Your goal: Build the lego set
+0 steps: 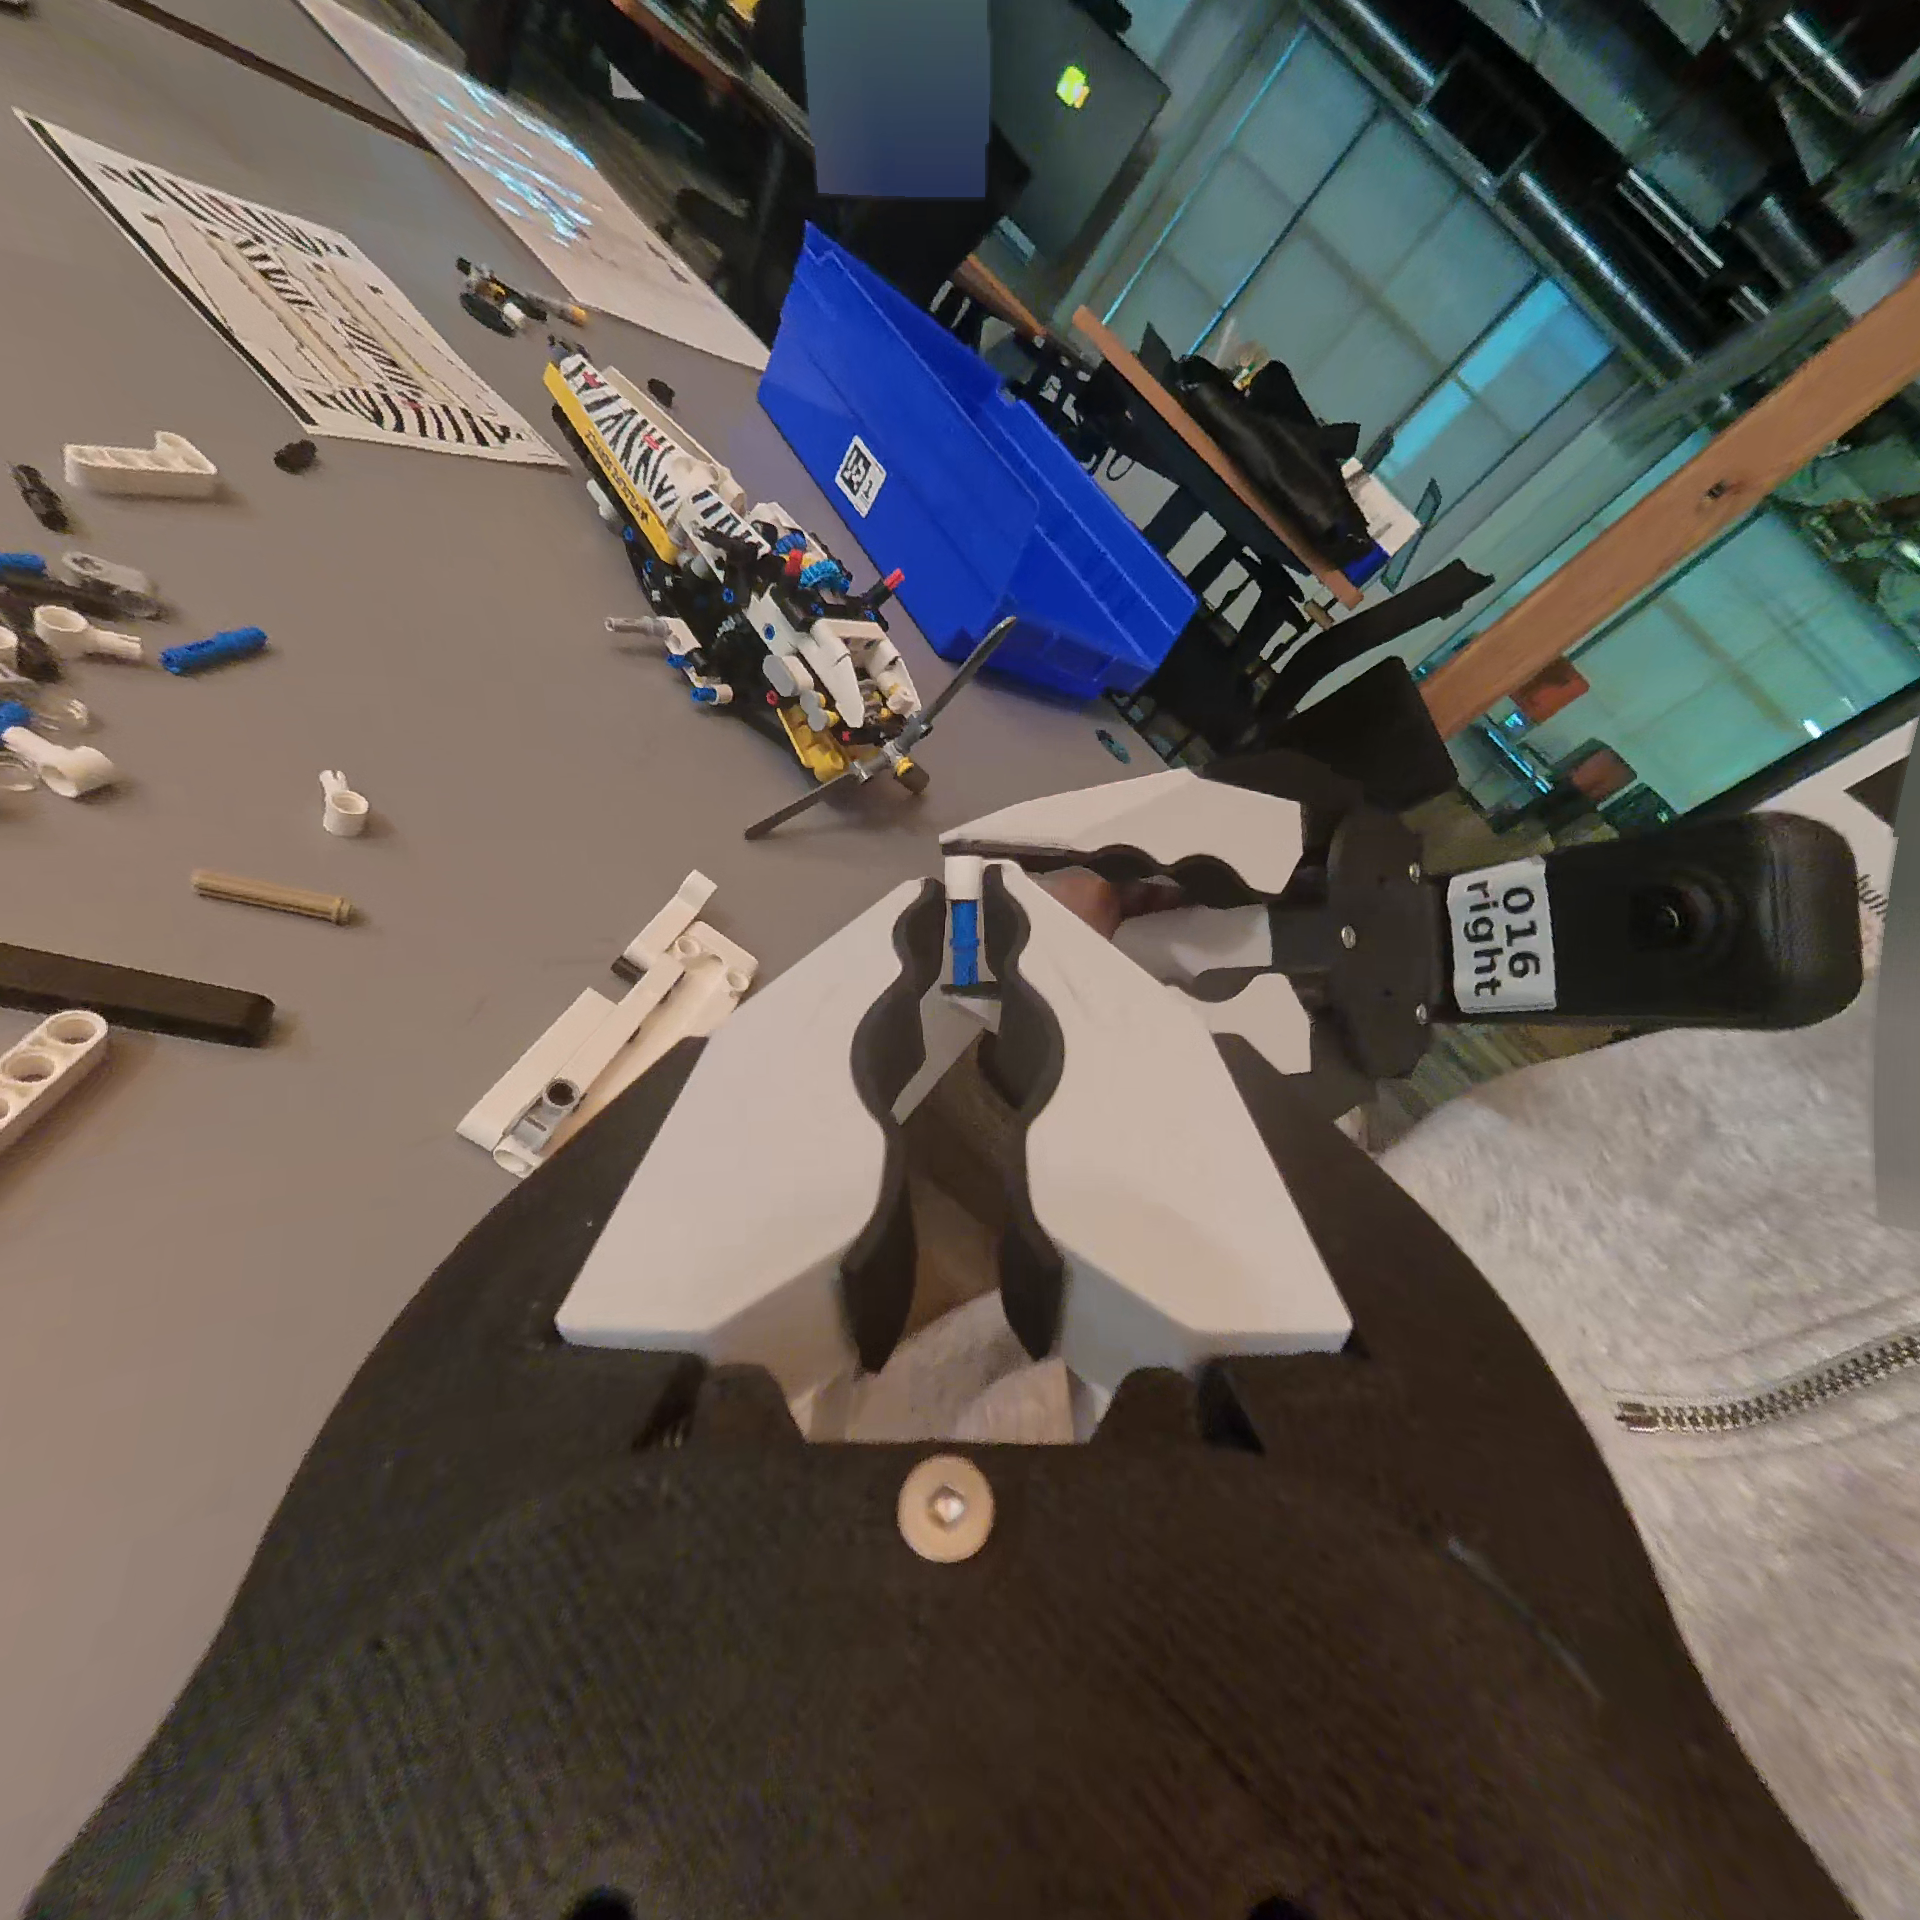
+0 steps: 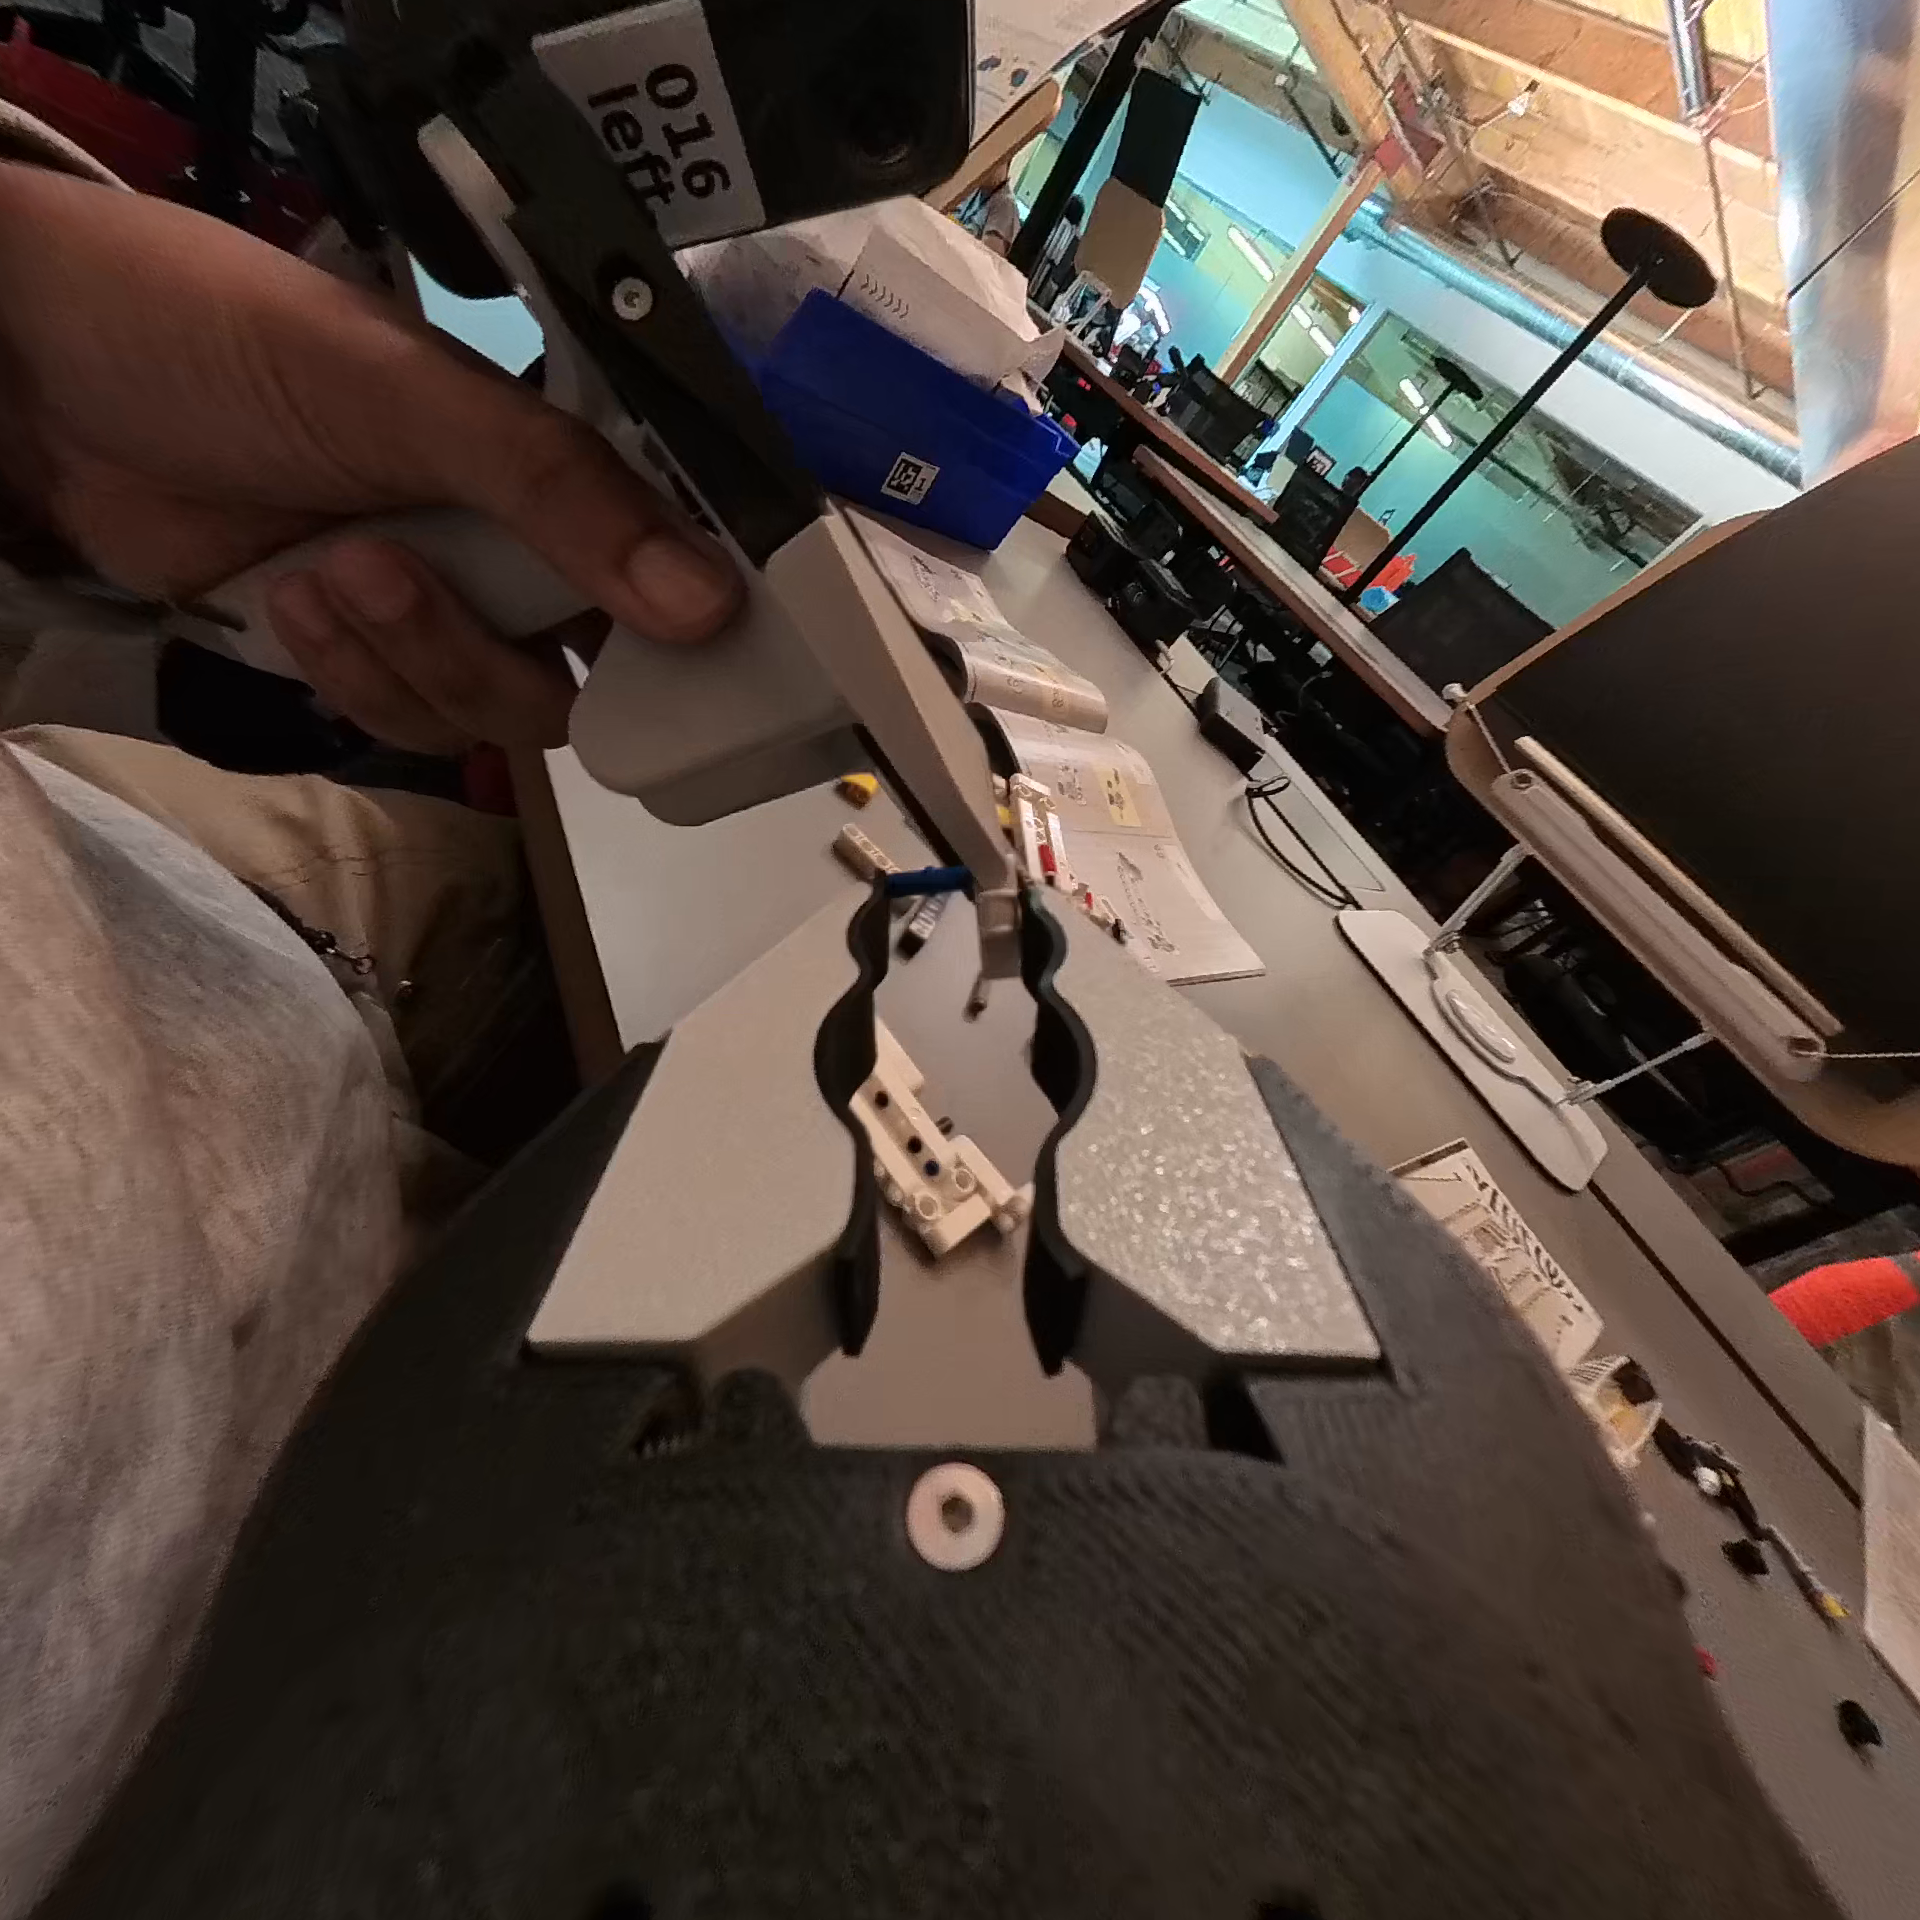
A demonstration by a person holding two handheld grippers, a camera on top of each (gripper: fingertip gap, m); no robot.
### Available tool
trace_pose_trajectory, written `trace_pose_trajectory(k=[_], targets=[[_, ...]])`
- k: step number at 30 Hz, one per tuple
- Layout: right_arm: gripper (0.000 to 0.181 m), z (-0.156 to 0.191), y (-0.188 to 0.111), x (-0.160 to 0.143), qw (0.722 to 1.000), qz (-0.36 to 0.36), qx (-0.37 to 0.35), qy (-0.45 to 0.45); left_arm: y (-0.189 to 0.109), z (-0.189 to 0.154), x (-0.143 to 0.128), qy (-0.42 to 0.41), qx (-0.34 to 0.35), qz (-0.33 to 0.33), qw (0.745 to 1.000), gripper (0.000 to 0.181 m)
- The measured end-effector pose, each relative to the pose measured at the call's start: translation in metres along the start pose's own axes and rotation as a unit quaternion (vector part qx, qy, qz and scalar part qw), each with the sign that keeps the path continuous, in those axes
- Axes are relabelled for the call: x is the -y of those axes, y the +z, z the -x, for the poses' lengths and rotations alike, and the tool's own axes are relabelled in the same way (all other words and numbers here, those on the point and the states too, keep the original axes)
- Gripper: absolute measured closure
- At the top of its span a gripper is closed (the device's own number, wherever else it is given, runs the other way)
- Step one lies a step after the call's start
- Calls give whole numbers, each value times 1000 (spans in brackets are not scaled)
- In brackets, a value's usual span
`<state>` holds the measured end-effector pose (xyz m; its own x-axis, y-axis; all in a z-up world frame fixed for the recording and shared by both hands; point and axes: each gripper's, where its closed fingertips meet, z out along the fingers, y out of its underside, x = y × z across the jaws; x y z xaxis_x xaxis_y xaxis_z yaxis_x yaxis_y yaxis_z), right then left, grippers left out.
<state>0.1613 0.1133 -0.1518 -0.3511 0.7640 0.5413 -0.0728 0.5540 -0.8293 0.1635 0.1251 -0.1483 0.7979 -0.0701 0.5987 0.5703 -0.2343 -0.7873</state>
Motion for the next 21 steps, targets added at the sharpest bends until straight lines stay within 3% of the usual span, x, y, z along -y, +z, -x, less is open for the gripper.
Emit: trace_pose_trajectory(k=[11, 21], targets=[[150, 0, 4, -5, 1000, 14, -2, 12, 0, 5, 4, 37, 48, -24, 998, 175], [157, -7, 3, -4, 999, 14, -24, 29, 8, 0, 2, 78, 76, -34, 994, 175]])
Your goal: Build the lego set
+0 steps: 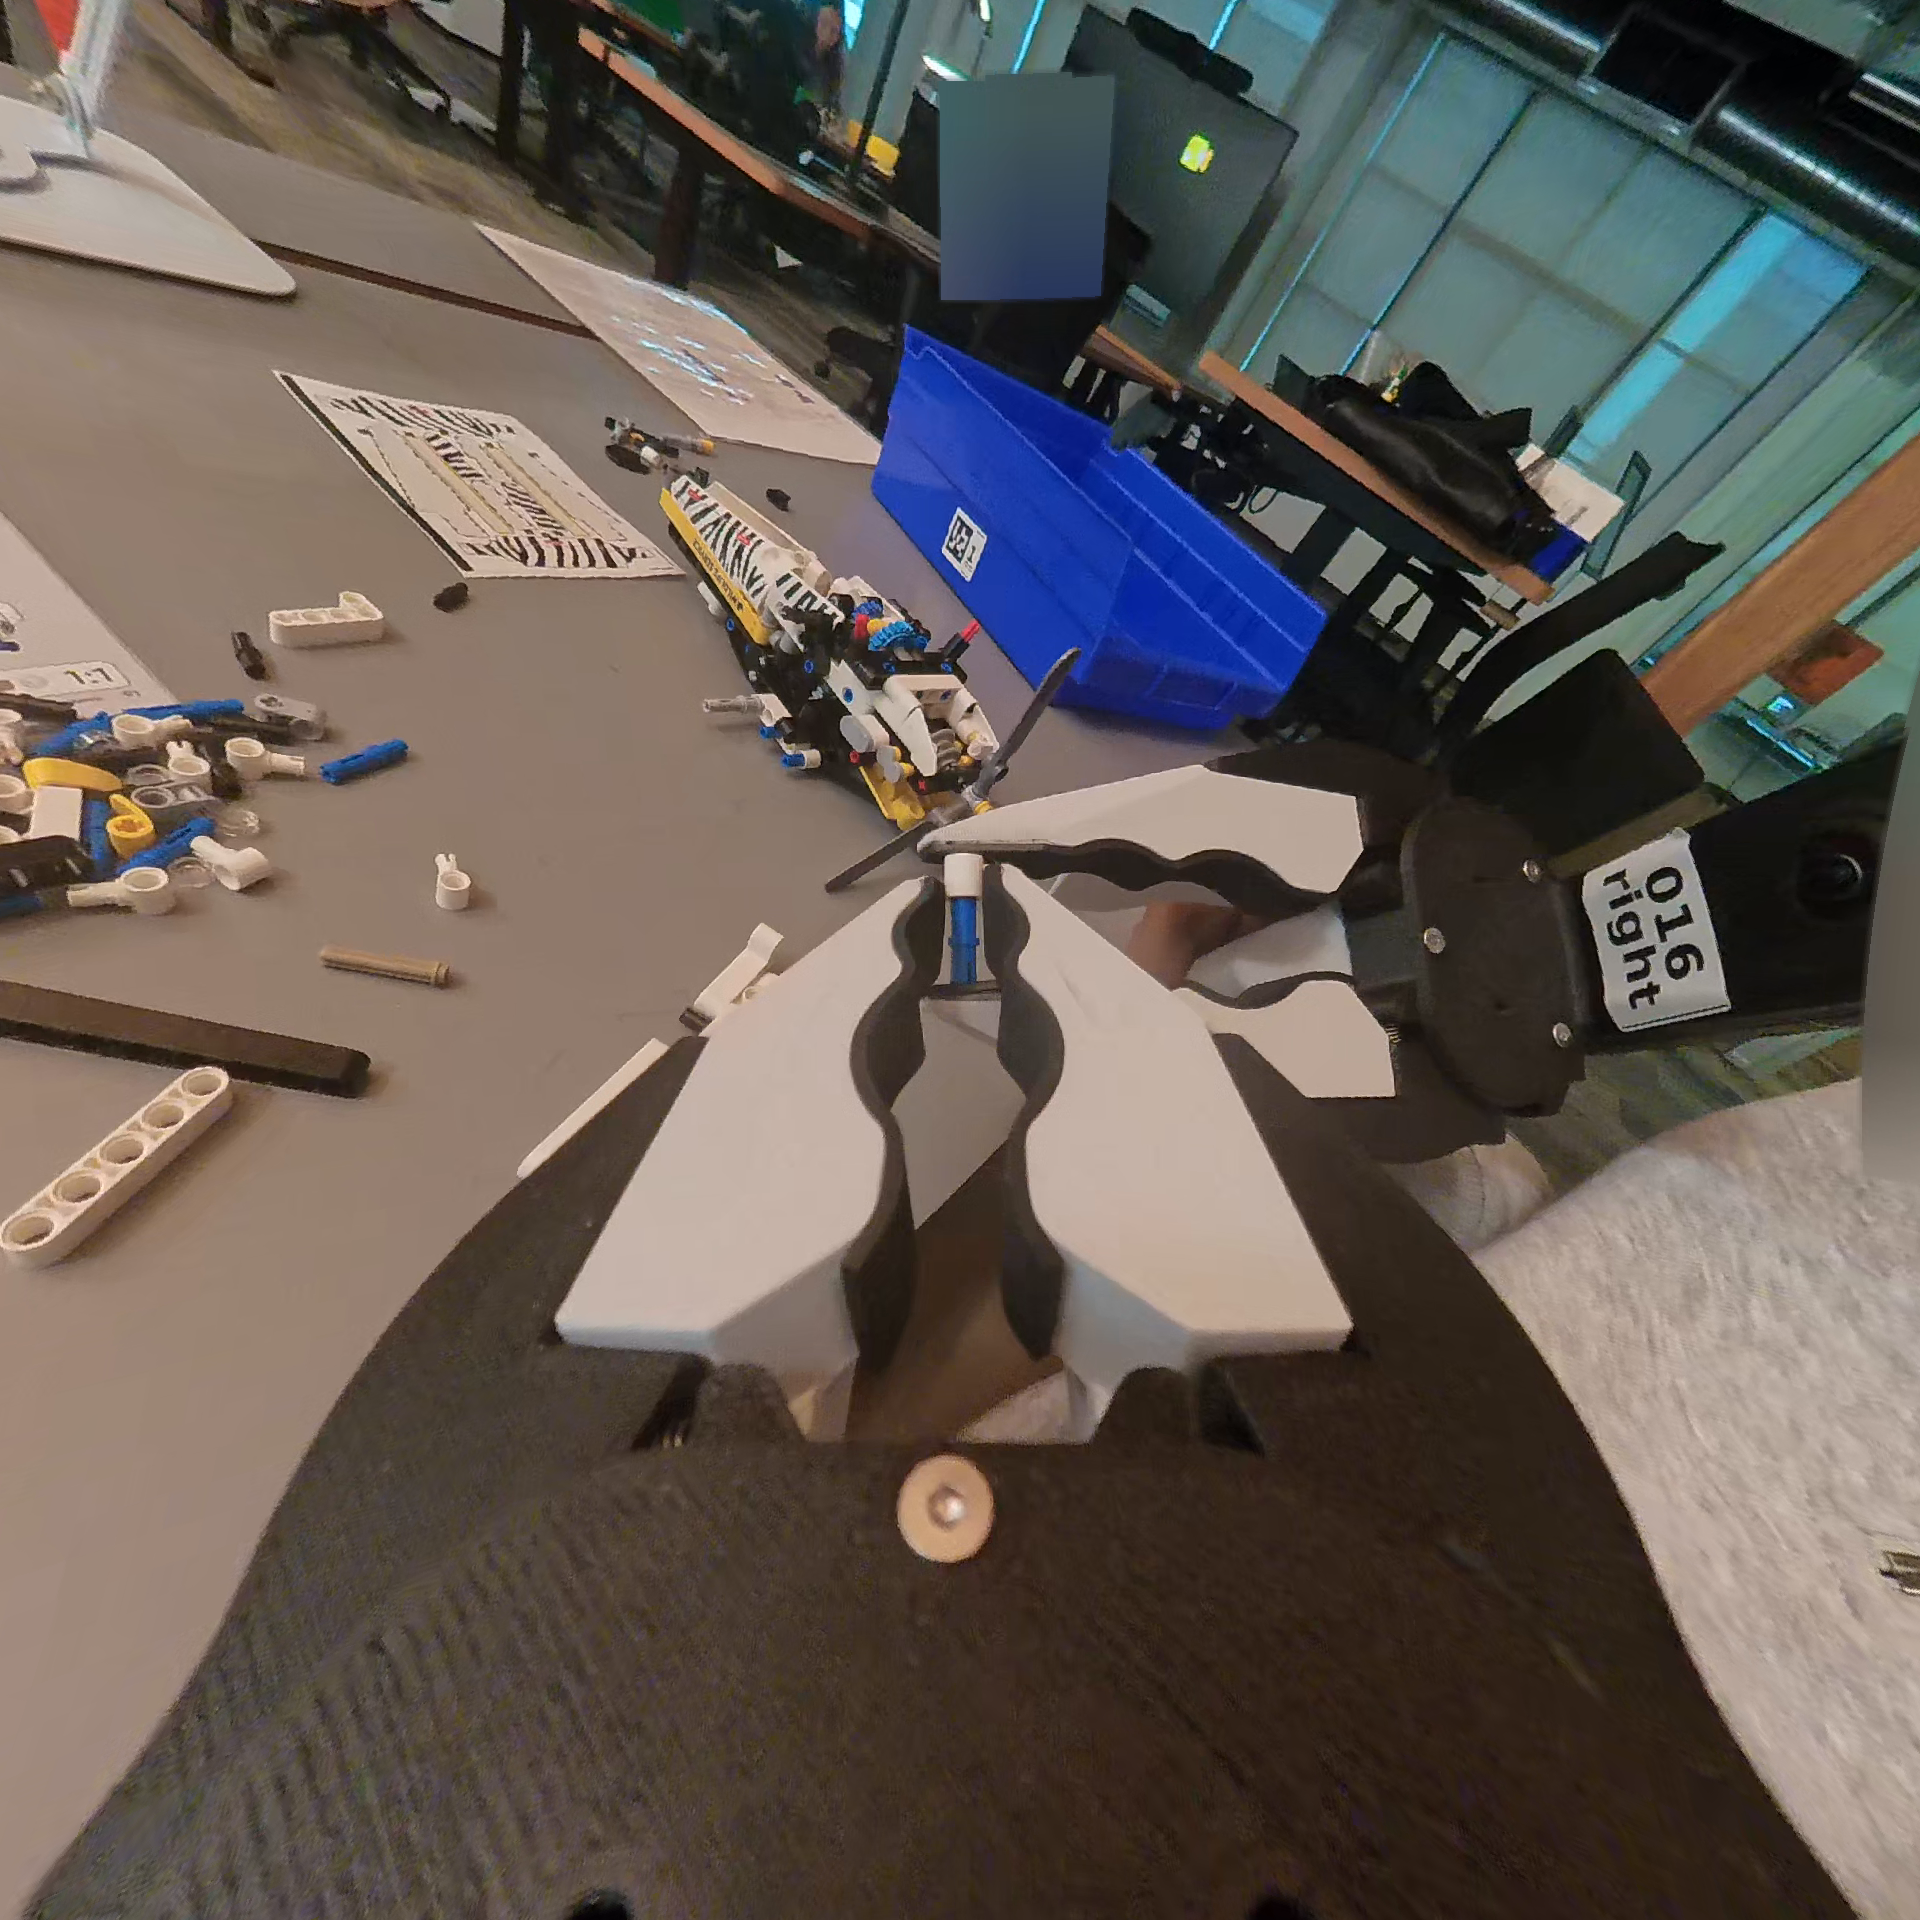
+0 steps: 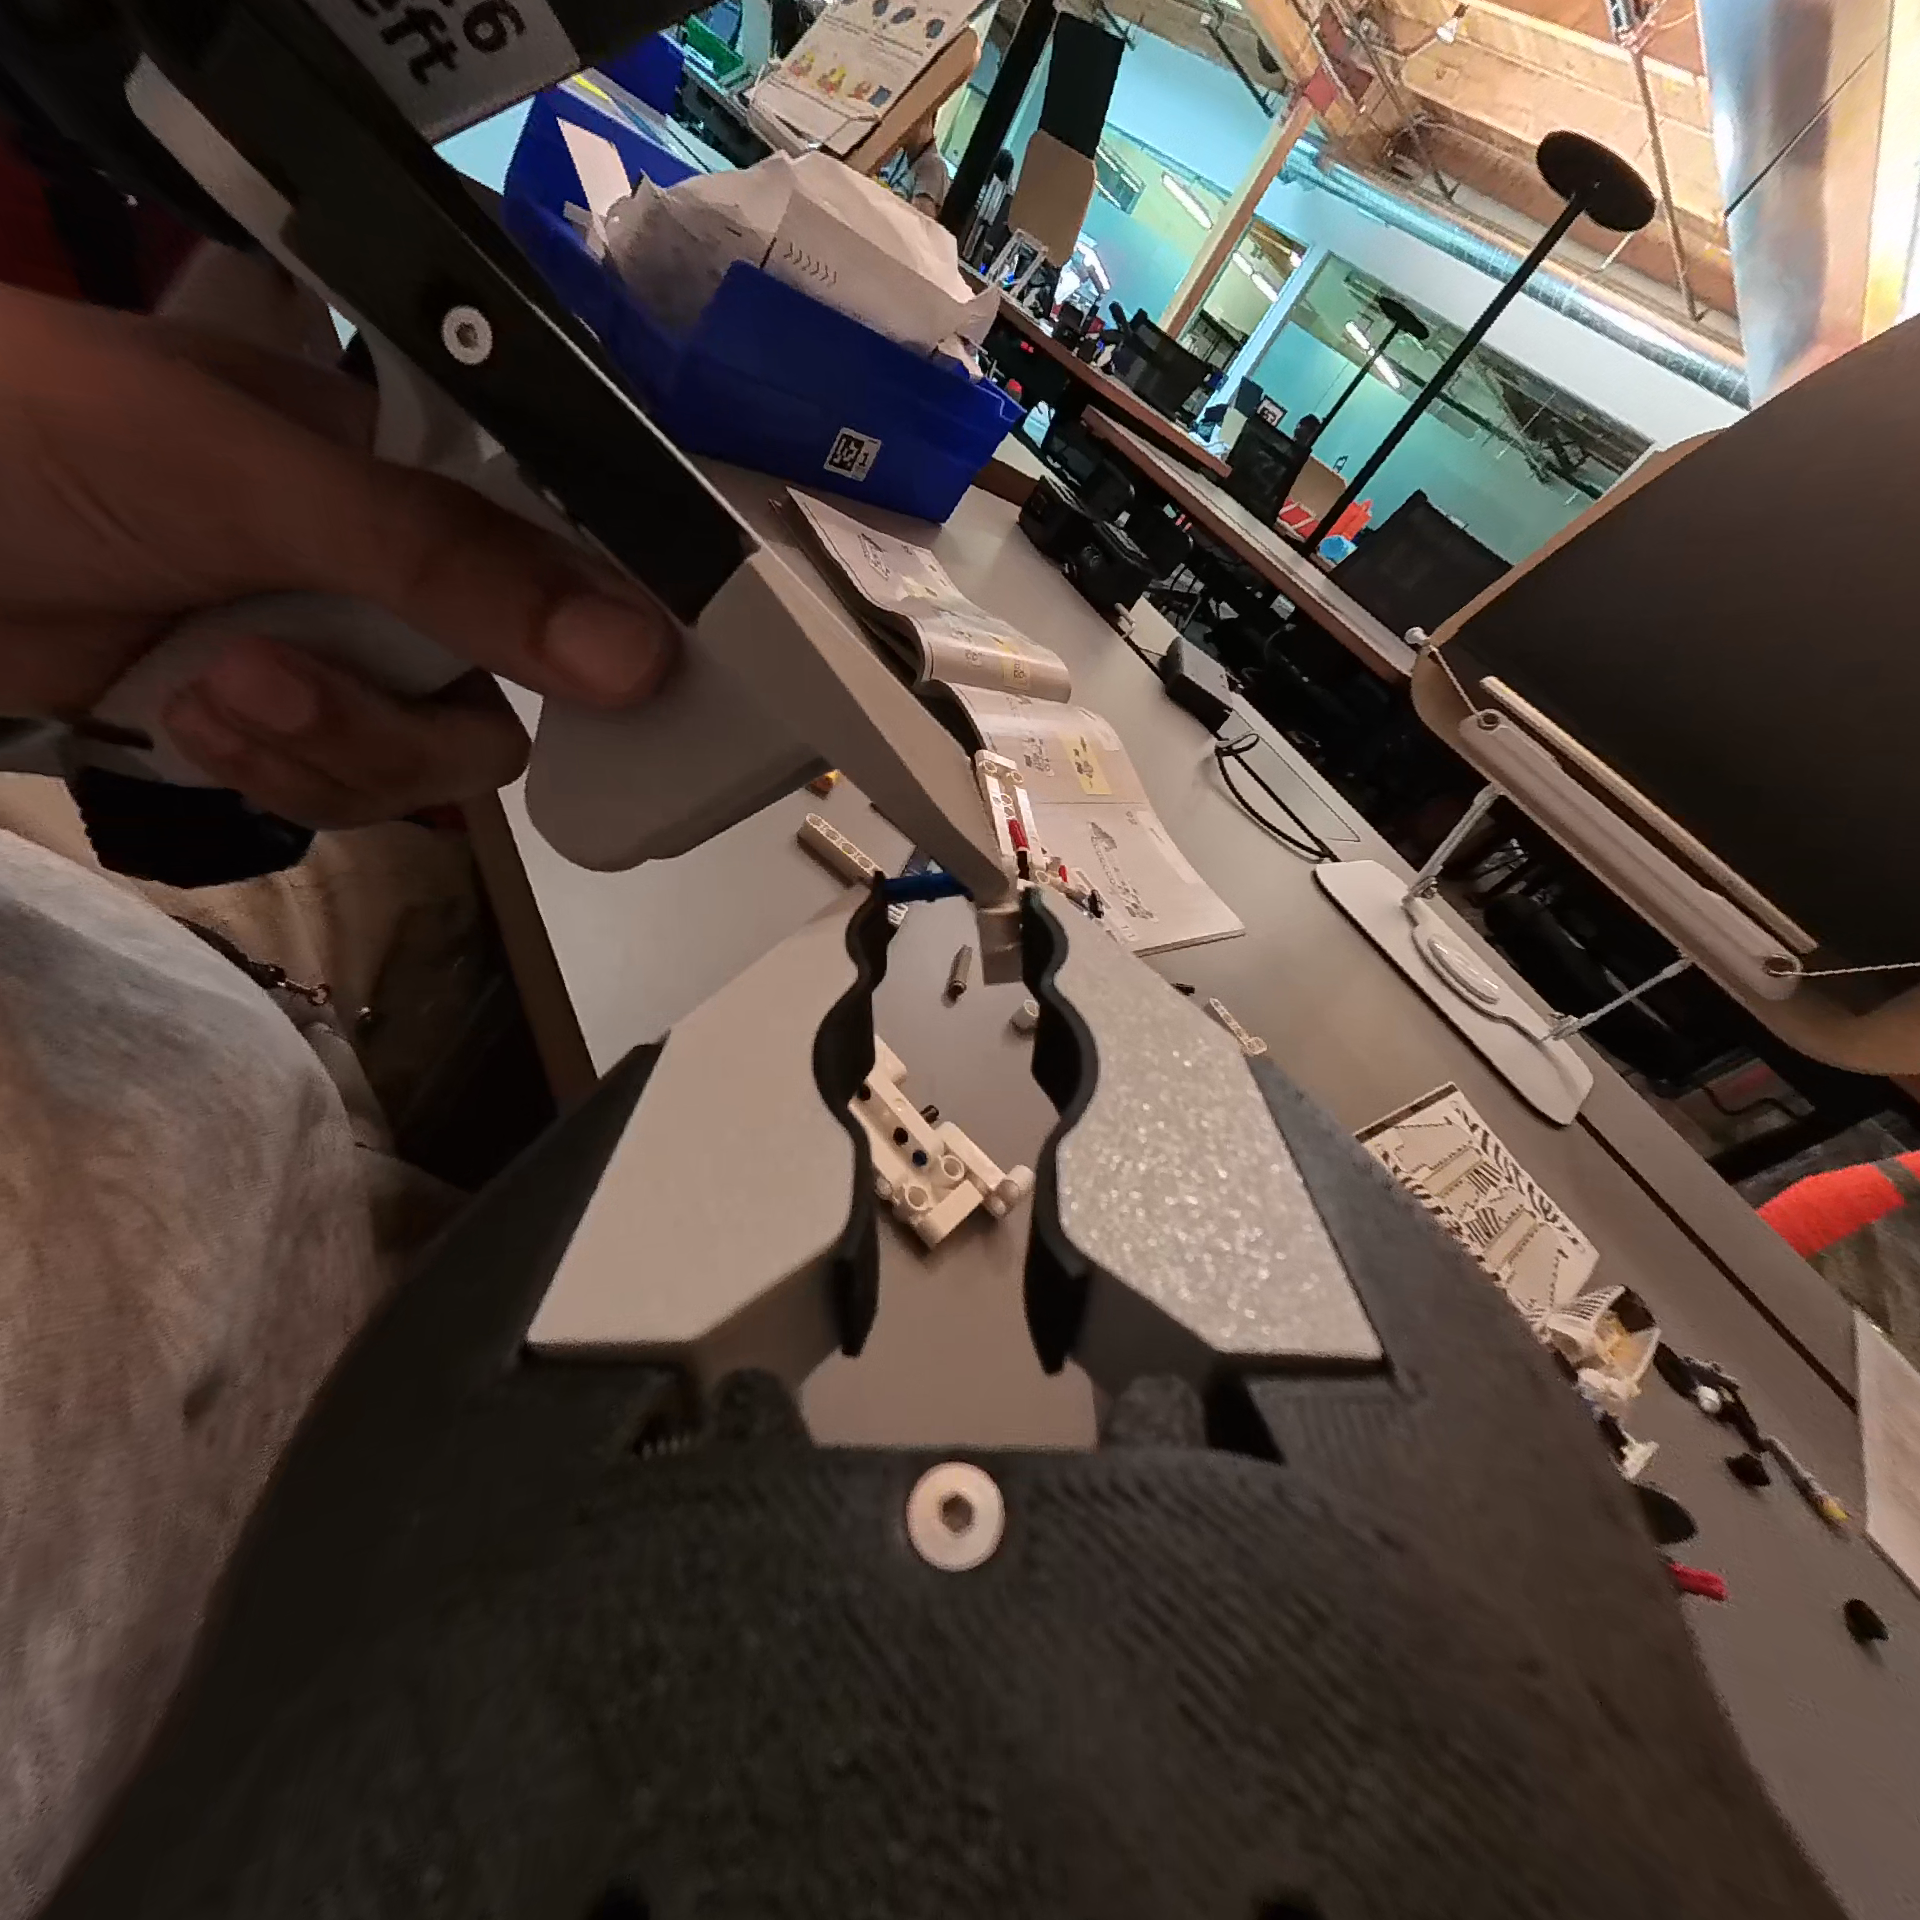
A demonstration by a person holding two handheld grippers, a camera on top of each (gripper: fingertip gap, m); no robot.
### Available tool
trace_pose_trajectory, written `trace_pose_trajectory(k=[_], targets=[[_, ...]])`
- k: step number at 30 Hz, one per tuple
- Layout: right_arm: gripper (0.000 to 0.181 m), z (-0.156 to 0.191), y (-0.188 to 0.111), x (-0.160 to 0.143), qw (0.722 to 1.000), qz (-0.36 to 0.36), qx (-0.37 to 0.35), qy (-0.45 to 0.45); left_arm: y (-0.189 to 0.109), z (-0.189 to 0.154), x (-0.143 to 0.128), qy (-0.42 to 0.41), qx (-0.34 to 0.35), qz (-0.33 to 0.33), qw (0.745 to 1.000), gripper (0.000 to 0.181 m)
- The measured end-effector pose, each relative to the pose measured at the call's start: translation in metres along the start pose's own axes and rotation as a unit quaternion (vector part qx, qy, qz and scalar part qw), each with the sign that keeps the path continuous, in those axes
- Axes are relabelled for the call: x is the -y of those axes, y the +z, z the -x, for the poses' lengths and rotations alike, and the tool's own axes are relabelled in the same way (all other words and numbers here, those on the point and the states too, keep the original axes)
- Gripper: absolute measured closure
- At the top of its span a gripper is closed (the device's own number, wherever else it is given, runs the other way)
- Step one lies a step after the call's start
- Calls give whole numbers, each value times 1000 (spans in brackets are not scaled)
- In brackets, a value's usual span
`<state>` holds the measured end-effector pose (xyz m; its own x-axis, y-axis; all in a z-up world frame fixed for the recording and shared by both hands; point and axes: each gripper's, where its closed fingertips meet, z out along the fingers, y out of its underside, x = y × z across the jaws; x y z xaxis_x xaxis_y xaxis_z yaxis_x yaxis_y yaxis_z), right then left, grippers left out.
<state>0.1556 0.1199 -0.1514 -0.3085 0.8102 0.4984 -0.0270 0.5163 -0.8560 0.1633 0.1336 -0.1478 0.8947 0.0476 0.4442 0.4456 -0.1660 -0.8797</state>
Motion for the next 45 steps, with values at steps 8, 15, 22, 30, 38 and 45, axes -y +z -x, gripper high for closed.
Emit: trace_pose_trajectory(k=[8, 15, 22, 30, 38, 45], targets=[[158, -1, -4, -1, 1000, 12, 2, 5, 3, -4, -2, 0, 3, -2, 1000, 175], [158, -1, -5, 0, 1000, 11, 7, 12, 2, -5, -1, 3, 5, -6, 1000, 175], [157, -2, -3, 3, 1000, -9, -3, -12, 0, -5, 1, 12, 4, -11, 1000, 175], [156, -5, -3, 4, 1000, -17, -16, -20, -4, -5, 9, -9, -9, -35, 999, 175], [161, -5, -16, 21, 992, -125, 16, 18, -9, -21, 12, -173, -154, -37, 972, 176], [176, -5, -24, 26, 984, -161, 50, 54, -13, -31, 11, -182, -209, -23, 961, 173]])
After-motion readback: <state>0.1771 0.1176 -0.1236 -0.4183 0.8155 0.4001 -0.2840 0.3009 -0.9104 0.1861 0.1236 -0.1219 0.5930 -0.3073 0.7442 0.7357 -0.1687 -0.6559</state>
